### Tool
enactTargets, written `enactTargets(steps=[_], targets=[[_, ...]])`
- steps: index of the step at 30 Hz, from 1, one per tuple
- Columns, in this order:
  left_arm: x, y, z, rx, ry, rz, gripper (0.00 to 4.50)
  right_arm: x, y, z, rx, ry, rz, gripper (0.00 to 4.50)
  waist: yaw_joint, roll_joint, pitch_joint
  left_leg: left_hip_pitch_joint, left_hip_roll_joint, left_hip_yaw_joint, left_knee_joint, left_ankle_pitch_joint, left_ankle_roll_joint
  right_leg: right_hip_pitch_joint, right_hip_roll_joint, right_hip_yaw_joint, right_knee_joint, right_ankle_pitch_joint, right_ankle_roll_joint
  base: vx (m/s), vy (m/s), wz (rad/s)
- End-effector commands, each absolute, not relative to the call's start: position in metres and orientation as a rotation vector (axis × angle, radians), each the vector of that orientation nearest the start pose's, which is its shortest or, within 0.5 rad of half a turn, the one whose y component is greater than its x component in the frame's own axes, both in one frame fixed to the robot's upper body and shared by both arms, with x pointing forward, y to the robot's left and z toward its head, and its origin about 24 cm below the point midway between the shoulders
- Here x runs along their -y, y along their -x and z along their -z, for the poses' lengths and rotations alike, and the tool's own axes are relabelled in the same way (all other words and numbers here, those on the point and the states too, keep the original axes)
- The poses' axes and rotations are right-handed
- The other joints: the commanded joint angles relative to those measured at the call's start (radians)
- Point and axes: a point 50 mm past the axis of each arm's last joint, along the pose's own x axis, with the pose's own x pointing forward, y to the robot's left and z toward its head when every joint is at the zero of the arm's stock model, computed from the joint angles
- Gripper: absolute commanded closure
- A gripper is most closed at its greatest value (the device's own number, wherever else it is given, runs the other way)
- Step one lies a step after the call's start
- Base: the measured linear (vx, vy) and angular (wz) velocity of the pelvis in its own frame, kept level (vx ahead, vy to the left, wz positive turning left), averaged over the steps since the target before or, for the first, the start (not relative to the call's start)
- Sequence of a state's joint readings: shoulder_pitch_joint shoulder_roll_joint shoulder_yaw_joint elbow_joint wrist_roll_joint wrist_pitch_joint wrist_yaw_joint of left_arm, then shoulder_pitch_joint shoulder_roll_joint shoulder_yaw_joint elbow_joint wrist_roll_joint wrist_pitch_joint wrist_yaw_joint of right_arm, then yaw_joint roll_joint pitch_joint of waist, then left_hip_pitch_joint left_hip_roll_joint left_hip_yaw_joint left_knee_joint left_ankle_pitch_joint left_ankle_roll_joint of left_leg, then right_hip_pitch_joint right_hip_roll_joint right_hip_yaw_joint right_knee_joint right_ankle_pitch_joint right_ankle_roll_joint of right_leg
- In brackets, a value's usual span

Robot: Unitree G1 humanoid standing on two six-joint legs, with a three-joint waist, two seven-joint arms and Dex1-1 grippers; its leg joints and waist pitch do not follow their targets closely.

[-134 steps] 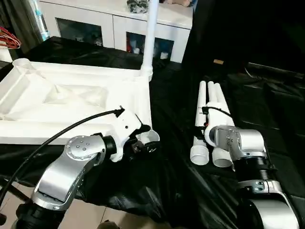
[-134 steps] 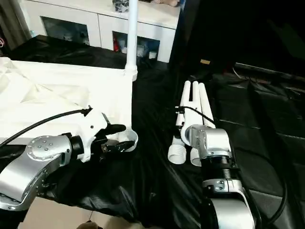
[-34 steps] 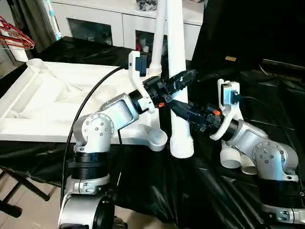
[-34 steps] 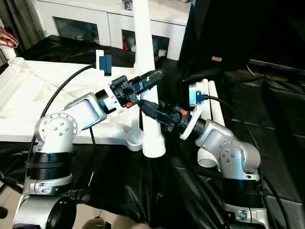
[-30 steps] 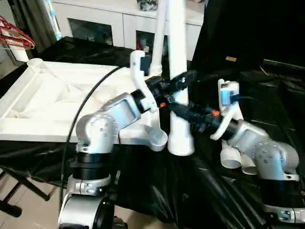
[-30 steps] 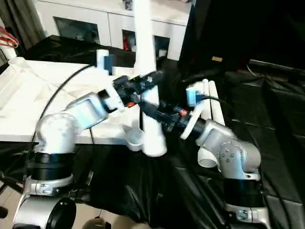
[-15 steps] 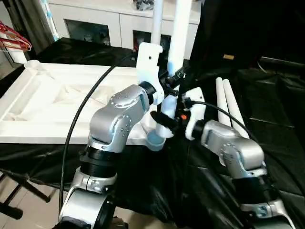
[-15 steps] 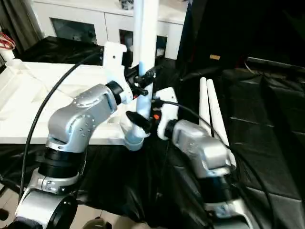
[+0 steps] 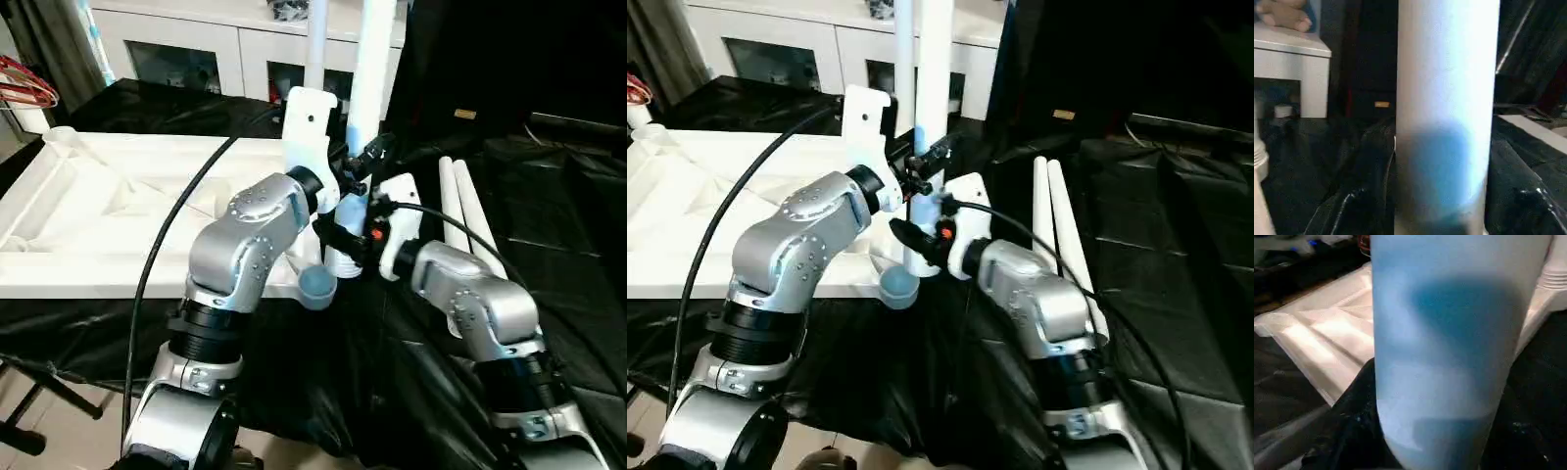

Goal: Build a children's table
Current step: Pick table leg

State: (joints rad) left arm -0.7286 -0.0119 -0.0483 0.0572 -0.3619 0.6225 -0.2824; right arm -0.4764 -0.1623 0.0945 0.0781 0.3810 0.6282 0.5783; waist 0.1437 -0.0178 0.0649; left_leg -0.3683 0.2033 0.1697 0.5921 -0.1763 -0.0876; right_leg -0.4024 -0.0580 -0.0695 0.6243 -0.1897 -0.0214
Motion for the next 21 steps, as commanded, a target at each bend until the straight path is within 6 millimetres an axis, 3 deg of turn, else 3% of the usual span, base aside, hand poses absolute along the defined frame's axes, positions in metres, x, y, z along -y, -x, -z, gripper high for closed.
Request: enactTargets(steps=[1,4,5,8,13,17,21], targets=[[-0.052,-0.341,-0.192,0.017,0.236,0.711,1.55,0.091,-0.305,-0.118,-0.16,-0.211,-0.961,2.55,0.0,0.006,-0.079,0.003,0.021,-0.009,-0.059,-0.132,-0.005,0.066,-0.075,0.049,-0.072,-0.089,-0.147,0.0,0.0,0.0],[-0.057,-0.339,-0.194,0.029,0.31,0.78,1.27,0.095,-0.297,-0.124,-0.131,-0.264,-1.062,2.55,0.003,0.003,-0.079,0.002,0.02,-0.008,-0.058,-0.125,0.005,0.067,-0.076,0.05,-0.072,-0.092,-0.151,0.0,0.0,0.0],[-0.059,-0.33,-0.199,0.051,0.433,0.96,1.2,0.1,-0.287,-0.13,-0.105,-0.301,-1.18,2.55,0.006,0.001,-0.078,0.002,0.019,-0.006,-0.056,-0.12,0.015,0.068,-0.078,0.049,-0.073,-0.098,-0.159,0.0,0.0,0.0],[-0.061,-0.317,-0.201,0.052,0.524,1.168,1.18,0.104,-0.277,-0.133,-0.11,-0.315,-1.309,2.55,0.008,0.002,-0.078,0.001,0.02,-0.006,-0.055,-0.116,0.028,0.066,-0.077,0.048,-0.068,-0.096,-0.182,0.0,0.0,0.0],[-0.06,-0.304,-0.201,0.02,0.551,1.366,1.18,0.107,-0.267,-0.133,-0.136,-0.319,-1.409,2.55,0.01,0.011,-0.076,0.005,0.021,-0.007,-0.057,-0.146,0.024,0.062,-0.077,0.047,-0.077,-0.162,-0.176,0.0,0.0,0.0],[-0.058,-0.302,-0.2,0.003,0.529,1.395,1.46,0.107,-0.264,-0.134,-0.136,-0.327,-1.431,2.55,0.011,0.012,-0.074,0.008,0.023,-0.009,-0.06,-0.169,0.008,0.06,-0.077,0.047,-0.085,-0.219,-0.151,0.0,0.0,0.0],[-0.06,-0.305,-0.203,0.023,0.518,1.371,1.87,0.108,-0.264,-0.135,-0.121,-0.308,-1.416,2.55,0.013,0.014,-0.076,0.008,0.023,-0.009,-0.059,-0.165,0.002,0.06,-0.077,0.047,-0.085,-0.219,-0.144,0.0,0.0,0.0]])
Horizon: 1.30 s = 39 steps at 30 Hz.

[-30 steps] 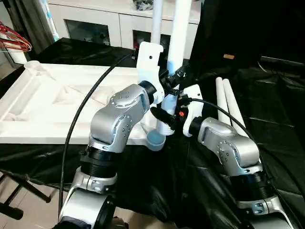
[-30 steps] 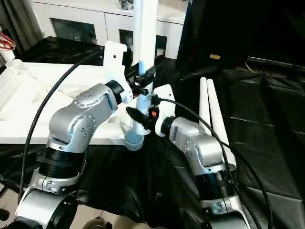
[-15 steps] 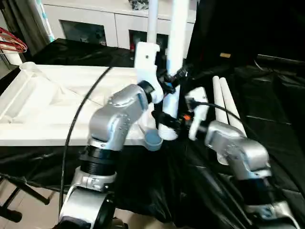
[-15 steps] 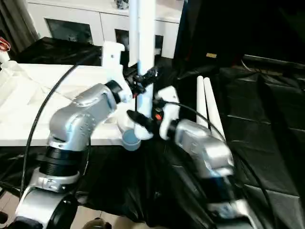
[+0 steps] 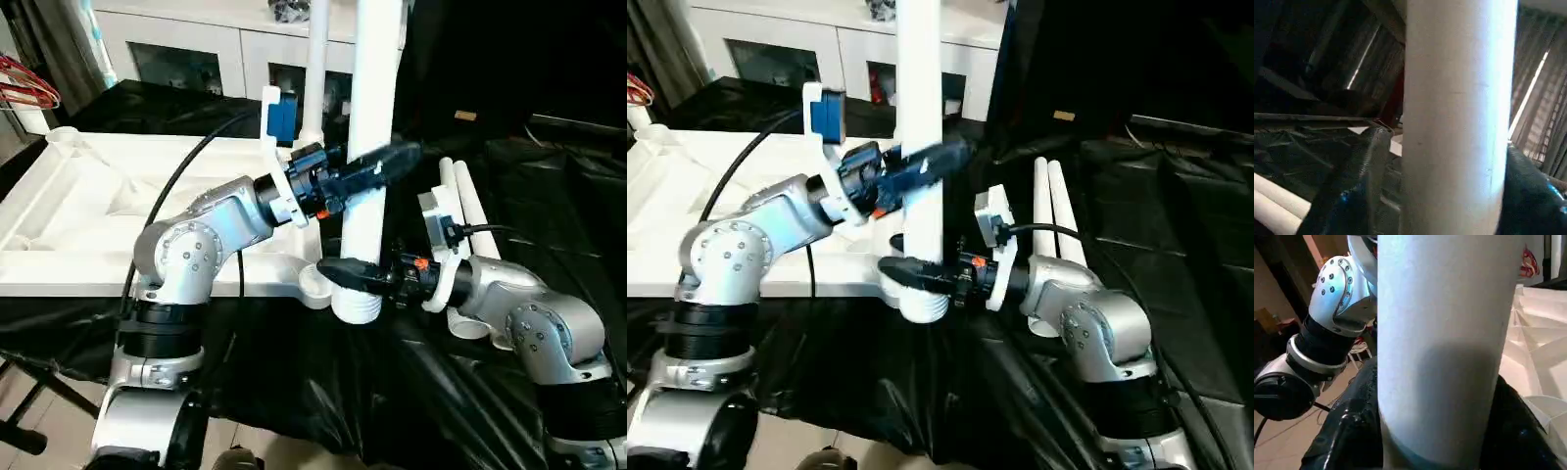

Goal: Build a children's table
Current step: Pick table leg

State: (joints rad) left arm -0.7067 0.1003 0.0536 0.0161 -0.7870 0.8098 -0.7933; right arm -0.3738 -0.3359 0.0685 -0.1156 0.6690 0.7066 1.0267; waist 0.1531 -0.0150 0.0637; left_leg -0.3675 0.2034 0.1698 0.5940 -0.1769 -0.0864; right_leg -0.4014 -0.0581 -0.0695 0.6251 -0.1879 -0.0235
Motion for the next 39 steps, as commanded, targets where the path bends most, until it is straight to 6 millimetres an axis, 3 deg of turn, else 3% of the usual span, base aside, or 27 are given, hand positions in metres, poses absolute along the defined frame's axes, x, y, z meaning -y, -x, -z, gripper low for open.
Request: enactTargets(steps=[1,3,6,9,11,14,18,23,26,36,39], targets=[[-0.06,-0.305,-0.203,0.023,0.519,1.372,1.93,0.108,-0.264,-0.135,-0.12,-0.305,-1.414,2.55,0.003,0.01,-0.076,0.005,0.022,-0.009,-0.061,-0.154,0.0,0.06,-0.076,0.047,-0.084,-0.208,-0.143,0.0,0.0,0.0],[-0.061,-0.305,-0.206,0.028,0.53,1.366,2.05,0.109,-0.267,-0.136,-0.101,-0.266,-1.381,2.55,0.003,0.009,-0.077,0.004,0.022,-0.009,-0.06,-0.148,-0.002,0.06,-0.076,0.046,-0.082,-0.199,-0.143,0.0,0.0,0.0],[-0.064,-0.31,-0.206,0.029,0.547,1.332,2.38,0.108,-0.27,-0.139,-0.092,-0.269,-1.351,1.85,0.003,0.01,-0.078,0.003,0.021,-0.01,-0.059,-0.137,-0.002,0.061,-0.075,0.046,-0.079,-0.186,-0.144,0.0,0.0,0.0],[-0.067,-0.314,-0.206,0.031,0.528,1.283,2.51,0.109,-0.273,-0.141,-0.085,-0.27,-1.321,1.79,0.002,0.008,-0.078,0.003,0.019,-0.009,-0.059,-0.139,0.002,0.061,-0.074,0.046,-0.081,-0.189,-0.139,0.0,0.0,0.0],[-0.068,-0.318,-0.208,0.041,0.506,1.228,2.61,0.112,-0.278,-0.143,-0.055,-0.22,-1.252,1.48,0.001,0.009,-0.078,0.004,0.021,-0.009,-0.06,-0.137,-0.006,0.06,-0.074,0.046,-0.081,-0.193,-0.131,0.0,0.0,0.0],[-0.07,-0.326,-0.21,0.039,0.458,1.133,2.62,0.118,-0.291,-0.149,-0.037,-0.268,-1.131,1.42,0.0,0.007,-0.078,0.004,0.02,-0.009,-0.06,-0.133,-0.005,0.058,-0.074,0.047,-0.08,-0.19,-0.128,0.0,0.0,0.0],[-0.07,-0.33,-0.211,0.034,0.462,1.099,2.64,0.121,-0.294,-0.15,-0.036,-0.288,-1.105,1.42,0.001,0.007,-0.078,0.004,0.019,-0.008,-0.06,-0.126,-0.007,0.061,-0.075,0.047,-0.08,-0.19,-0.123,0.0,0.0,0.0],[-0.069,-0.331,-0.212,0.04,0.469,1.081,2.64,0.123,-0.295,-0.148,-0.054,-0.276,-1.078,1.42,0.002,0.006,-0.081,0.002,0.019,-0.007,-0.057,-0.1,0.001,0.062,-0.074,0.047,-0.071,-0.116,-0.147,0.0,0.0,0.0],[-0.068,-0.331,-0.213,0.051,0.463,1.074,2.64,0.123,-0.295,-0.148,-0.064,-0.272,-1.07,1.42,0.001,0.004,-0.08,0.002,0.019,-0.007,-0.058,-0.108,0.003,0.063,-0.075,0.047,-0.074,-0.129,-0.148,0.0,0.0,0.0],[-0.065,-0.321,-0.216,0.066,0.45,1.187,2.64,0.12,-0.294,-0.146,-0.132,-0.236,-1.141,1.42,0.004,0.001,-0.079,0.002,0.019,-0.006,-0.058,-0.108,0.002,0.063,-0.075,0.048,-0.075,-0.166,-0.129,0.0,0.0,0.0],[-0.064,-0.305,-0.216,0.069,0.462,1.376,2.64,0.118,-0.286,-0.149,-0.144,-0.225,-1.264,1.42,0.004,-0.002,-0.079,0.001,0.019,-0.005,-0.057,-0.099,0.011,0.062,-0.074,0.048,-0.072,-0.14,-0.145,0.0,0.0,0.0]])
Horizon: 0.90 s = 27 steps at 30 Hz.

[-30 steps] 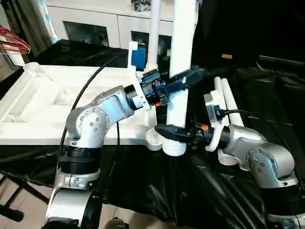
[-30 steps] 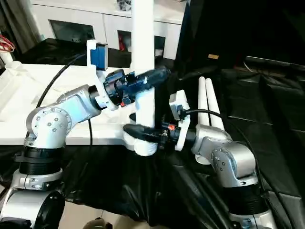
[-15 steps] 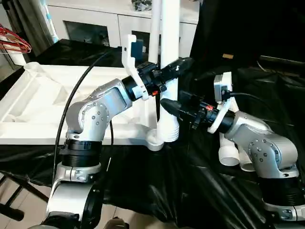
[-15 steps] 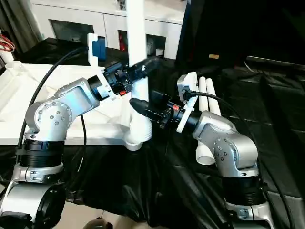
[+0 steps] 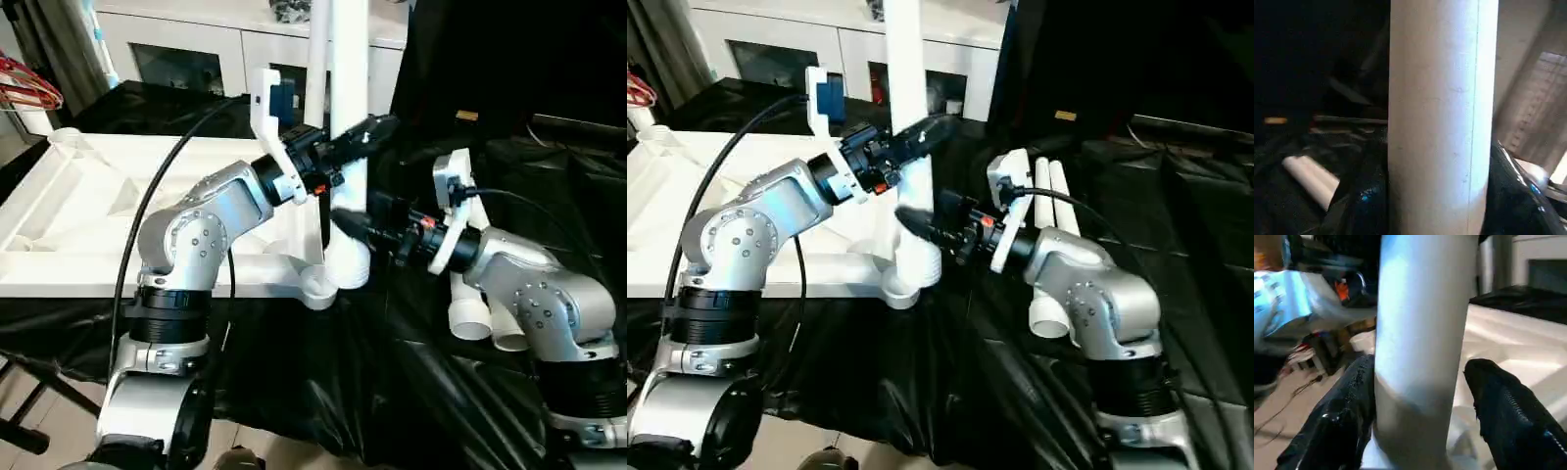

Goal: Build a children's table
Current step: Pick table leg

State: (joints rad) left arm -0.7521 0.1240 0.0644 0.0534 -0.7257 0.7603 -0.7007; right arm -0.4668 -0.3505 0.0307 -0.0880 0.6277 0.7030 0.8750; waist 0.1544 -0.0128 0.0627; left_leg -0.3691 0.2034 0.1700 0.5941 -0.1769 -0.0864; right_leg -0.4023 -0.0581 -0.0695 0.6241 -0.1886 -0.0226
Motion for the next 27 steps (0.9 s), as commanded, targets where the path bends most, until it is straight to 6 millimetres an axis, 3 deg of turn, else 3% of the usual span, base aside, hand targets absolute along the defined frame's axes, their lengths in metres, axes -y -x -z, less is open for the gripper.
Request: enactTargets(steps=[1,3,4,5,12,15,20,21,22,27], targets=[[-0.063,-0.303,-0.217,0.071,0.467,1.406,2.64,0.118,-0.284,-0.149,-0.147,-0.226,-1.284,1.42,0.005,-0.003,-0.078,0.005,0.02,-0.006,-0.057,-0.1,0.012,0.064,-0.075,0.047,-0.069,-0.141,-0.149,0.0,0.0,0.0],[-0.063,-0.297,-0.219,0.072,0.487,1.476,2.64,0.117,-0.28,-0.149,-0.161,-0.234,-1.347,1.58,0.004,-0.004,-0.078,0.003,0.02,-0.004,-0.056,-0.099,0.017,0.063,-0.075,0.048,-0.068,-0.136,-0.158,0.0,0.0,0.0],[-0.062,-0.294,-0.22,0.073,0.489,1.506,2.64,0.117,-0.277,-0.149,-0.172,-0.232,-1.38,1.58,0.003,-0.011,-0.077,0.003,0.021,-0.003,-0.056,-0.101,0.022,0.063,-0.075,0.048,-0.07,-0.138,-0.163,0.0,0.0,0.0],[-0.062,-0.291,-0.221,0.075,0.484,1.537,2.64,0.117,-0.276,-0.148,-0.182,-0.231,-1.403,1.68,0.006,-0.007,-0.076,0.004,0.021,-0.004,-0.056,-0.106,0.024,0.063,-0.076,0.048,-0.071,-0.156,-0.162,0.0,0.0,0.0],[-0.058,-0.29,-0.223,0.085,0.491,1.532,2.64,0.113,-0.272,-0.145,-0.205,-0.249,-1.448,2.1,0.012,-0.01,-0.073,0.005,0.021,-0.004,-0.057,-0.127,0.009,0.059,-0.079,0.049,-0.082,-0.265,-0.118,0.0,0.0,0.0],[-0.059,-0.29,-0.223,0.083,0.496,1.528,2.64,0.112,-0.272,-0.145,-0.204,-0.256,-1.451,2.49,0.015,-0.007,-0.074,0.004,0.022,-0.005,-0.058,-0.117,0.003,0.057,-0.077,0.049,-0.078,-0.245,-0.113,0.0,0.0,0.0],[-0.061,-0.292,-0.22,0.071,0.516,1.505,2.64,0.11,-0.274,-0.143,-0.19,-0.251,-1.419,2.59,0.014,-0.005,-0.077,0.004,0.021,-0.005,-0.056,-0.108,0.003,0.058,-0.075,0.049,-0.074,-0.2,-0.128,0.0,0.0,0.0],[-0.062,-0.292,-0.22,0.068,0.521,1.503,2.29,0.109,-0.274,-0.143,-0.186,-0.254,-1.416,2.59,0.014,-0.006,-0.077,0.003,0.02,-0.005,-0.056,-0.108,0.004,0.059,-0.076,0.048,-0.075,-0.199,-0.128,0.0,0.0,0.0],[-0.063,-0.295,-0.219,0.077,0.515,1.443,2.08,0.108,-0.275,-0.143,-0.167,-0.253,-1.385,2.59,0.014,-0.002,-0.078,0.003,0.021,-0.006,-0.055,-0.109,0.002,0.059,-0.075,0.048,-0.074,-0.191,-0.131,0.0,0.0,0.0],[-0.063,-0.316,-0.218,0.104,0.406,1.141,1.85,0.109,-0.291,-0.146,-0.114,-0.209,-1.188,2.59,0.01,0.0,-0.078,0.004,0.023,-0.008,-0.057,-0.12,-0.02,0.059,-0.075,0.048,-0.077,-0.192,-0.118,0.0,0.0,0.0]])
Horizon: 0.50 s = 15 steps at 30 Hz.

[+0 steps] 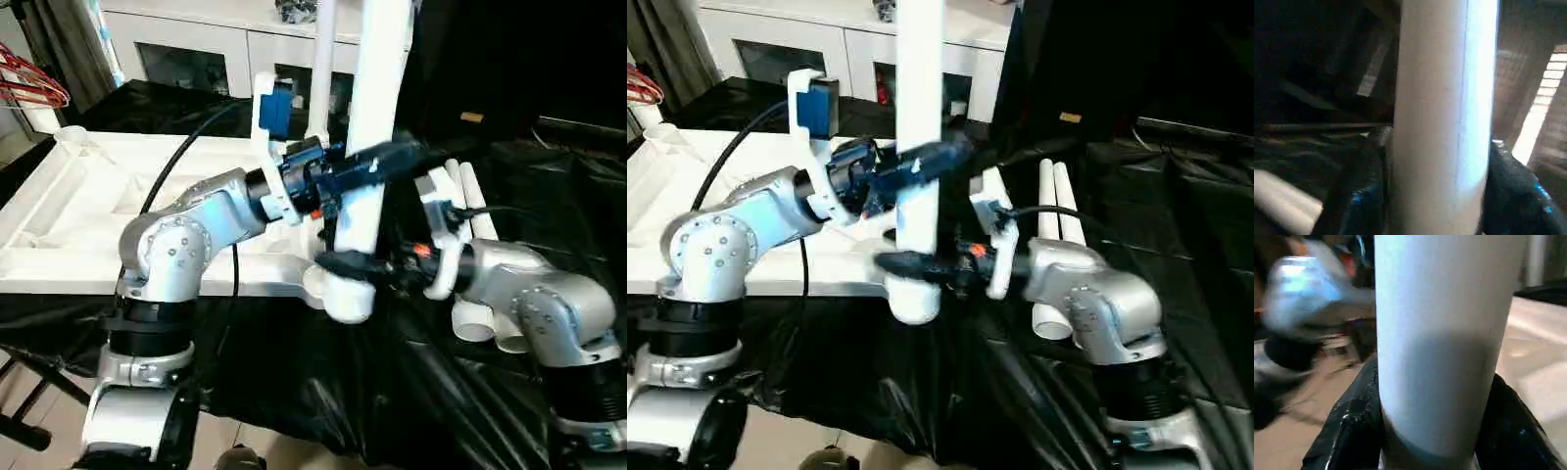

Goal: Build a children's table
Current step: Pick table leg

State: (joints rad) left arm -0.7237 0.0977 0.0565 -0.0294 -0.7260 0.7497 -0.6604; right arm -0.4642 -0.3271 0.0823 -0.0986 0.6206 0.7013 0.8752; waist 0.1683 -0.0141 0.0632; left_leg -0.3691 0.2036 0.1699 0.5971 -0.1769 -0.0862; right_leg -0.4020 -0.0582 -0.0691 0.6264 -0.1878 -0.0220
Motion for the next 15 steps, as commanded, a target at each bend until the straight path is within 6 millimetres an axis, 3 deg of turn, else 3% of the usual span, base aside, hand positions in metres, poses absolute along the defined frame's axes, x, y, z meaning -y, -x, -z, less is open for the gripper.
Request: enactTargets(steps=[1,6,11,15], targets=[[-0.064,-0.319,-0.219,0.103,0.388,1.103,1.81,0.109,-0.293,-0.146,-0.112,-0.213,-1.168,2.6,-0.002,0.001,-0.078,0.005,0.02,-0.007,-0.06,-0.12,-0.018,0.059,-0.074,0.048,-0.08,-0.199,-0.109,0.0,0.0,0.0],[-0.064,-0.329,-0.225,0.112,0.357,0.966,1.81,0.109,-0.3,-0.151,-0.084,-0.216,-1.109,2.6,-0.003,0.0,-0.078,0.004,0.019,-0.008,-0.06,-0.118,-0.017,0.06,-0.074,0.048,-0.079,-0.191,-0.101,0.0,0.0,0.0],[-0.061,-0.33,-0.226,0.117,0.375,0.938,2.2,0.107,-0.301,-0.154,-0.065,-0.209,-1.082,2.6,-0.003,0.0,-0.08,0.002,0.019,-0.007,-0.058,-0.099,-0.011,0.06,-0.074,0.048,-0.073,-0.134,-0.125,0.0,0.0,0.0],[-0.059,-0.329,-0.224,0.116,0.378,0.941,2.56,0.106,-0.303,-0.154,-0.06,-0.201,-1.062,2.6,-0.002,0.001,-0.08,0.004,0.019,-0.007,-0.058,-0.104,-0.01,0.061,-0.074,0.048,-0.073,-0.142,-0.128,0.0,0.0,0.0]])
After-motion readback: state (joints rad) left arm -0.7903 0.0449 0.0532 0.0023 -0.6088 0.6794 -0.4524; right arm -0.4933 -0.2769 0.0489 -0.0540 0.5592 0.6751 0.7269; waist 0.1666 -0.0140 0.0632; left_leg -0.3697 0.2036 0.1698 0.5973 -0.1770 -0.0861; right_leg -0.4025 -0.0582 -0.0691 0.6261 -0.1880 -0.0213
